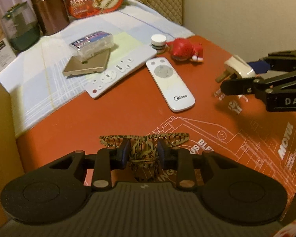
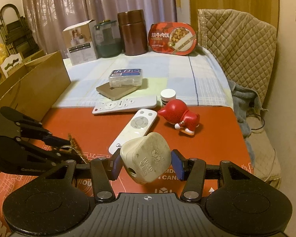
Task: Organize rigid objects
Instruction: 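Carry the striped toy and plug adapter over the cardboard box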
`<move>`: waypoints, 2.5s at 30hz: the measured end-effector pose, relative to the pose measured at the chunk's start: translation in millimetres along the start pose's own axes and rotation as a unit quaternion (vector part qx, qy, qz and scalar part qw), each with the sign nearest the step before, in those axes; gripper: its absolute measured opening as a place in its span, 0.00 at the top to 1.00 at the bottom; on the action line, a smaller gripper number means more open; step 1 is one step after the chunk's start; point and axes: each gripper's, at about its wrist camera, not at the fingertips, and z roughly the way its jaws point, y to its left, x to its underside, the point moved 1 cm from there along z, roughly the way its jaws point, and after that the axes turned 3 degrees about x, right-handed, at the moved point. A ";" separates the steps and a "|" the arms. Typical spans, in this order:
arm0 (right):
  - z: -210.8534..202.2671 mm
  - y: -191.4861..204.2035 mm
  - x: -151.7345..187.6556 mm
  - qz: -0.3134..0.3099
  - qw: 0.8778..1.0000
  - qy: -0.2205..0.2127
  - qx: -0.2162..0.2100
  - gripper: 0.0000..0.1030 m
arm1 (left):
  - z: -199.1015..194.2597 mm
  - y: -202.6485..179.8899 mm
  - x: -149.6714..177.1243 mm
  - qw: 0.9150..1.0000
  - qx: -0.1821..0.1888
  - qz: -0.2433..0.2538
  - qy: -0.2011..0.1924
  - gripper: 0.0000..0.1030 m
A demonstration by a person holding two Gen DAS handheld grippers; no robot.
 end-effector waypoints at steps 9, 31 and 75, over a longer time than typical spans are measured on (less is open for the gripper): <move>-25.1 11.6 -14.1 -0.003 1.000 -0.025 -0.002 0.53 | -47.6 3.2 -5.6 0.999 -0.006 -0.020 -0.043 0.75; -86.2 133.5 -98.4 -0.025 0.990 -0.108 -0.091 0.53 | -214.9 83.5 17.6 0.980 -0.104 -0.077 -0.151 0.75; 34.2 291.9 -96.2 -0.056 0.979 -0.033 -0.194 0.53 | -210.4 206.5 123.3 0.966 -0.155 -0.179 -0.105 0.71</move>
